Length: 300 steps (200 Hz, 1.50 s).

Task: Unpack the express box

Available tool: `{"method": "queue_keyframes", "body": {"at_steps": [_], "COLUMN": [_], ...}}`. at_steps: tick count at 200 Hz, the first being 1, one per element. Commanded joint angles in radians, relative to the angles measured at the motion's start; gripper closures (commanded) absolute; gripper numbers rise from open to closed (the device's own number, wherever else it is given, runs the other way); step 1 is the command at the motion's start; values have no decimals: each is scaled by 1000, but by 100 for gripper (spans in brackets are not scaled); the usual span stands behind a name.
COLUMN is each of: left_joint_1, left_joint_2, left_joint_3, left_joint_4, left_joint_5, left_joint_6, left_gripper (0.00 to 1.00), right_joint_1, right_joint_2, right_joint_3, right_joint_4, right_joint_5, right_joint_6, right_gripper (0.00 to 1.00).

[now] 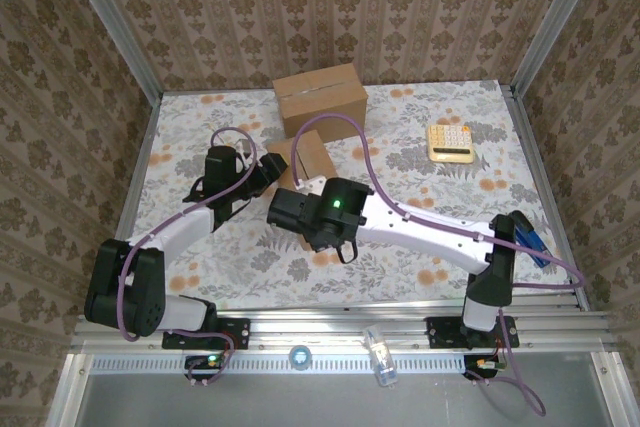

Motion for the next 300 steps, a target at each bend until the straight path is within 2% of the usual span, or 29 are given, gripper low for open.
{"method": "queue_keyframes", "body": {"at_steps": [1,79,104,137,177,200,230,241,268,300], "left_joint_1": [2,-24,-36,-42,-33,-11,42,57,77,80], "left_joint_2": [11,4,-16,-90,-158,-121,6,58,179,308], "left_joint_3": [-13,7,41,132,268,362,479,520,620,712], "left_joint_4": [-54,-62,-77,-201,-436,-537,-579,-578,-574,-568], "left_joint_5": [-36,-46,-20,-23,-113,-143,-129,-123,-135,-154], "left_joint_6": [4,8,34,122,278,356,428,452,501,534], "left_gripper": [31,31,25,15,10,15,34,39,44,45], "right_joint_1": [45,127,127,124,104,61,-26,-57,-116,-144], "right_joint_2": [-57,-166,-200,-240,-290,-330,-362,-367,-352,-297], "right_joint_3": [-47,-139,-135,-127,-139,-175,-249,-281,-353,-406], "right_joint_4": [-118,-118,-79,-31,-55,-58,-57,-60,-48,3], "right_joint_5": [-34,20,76,116,175,206,228,236,227,195], "right_joint_6": [102,249,241,207,194,183,173,176,181,180], "right_gripper": [100,100,100,100,100,100,100,100,100,100]}}
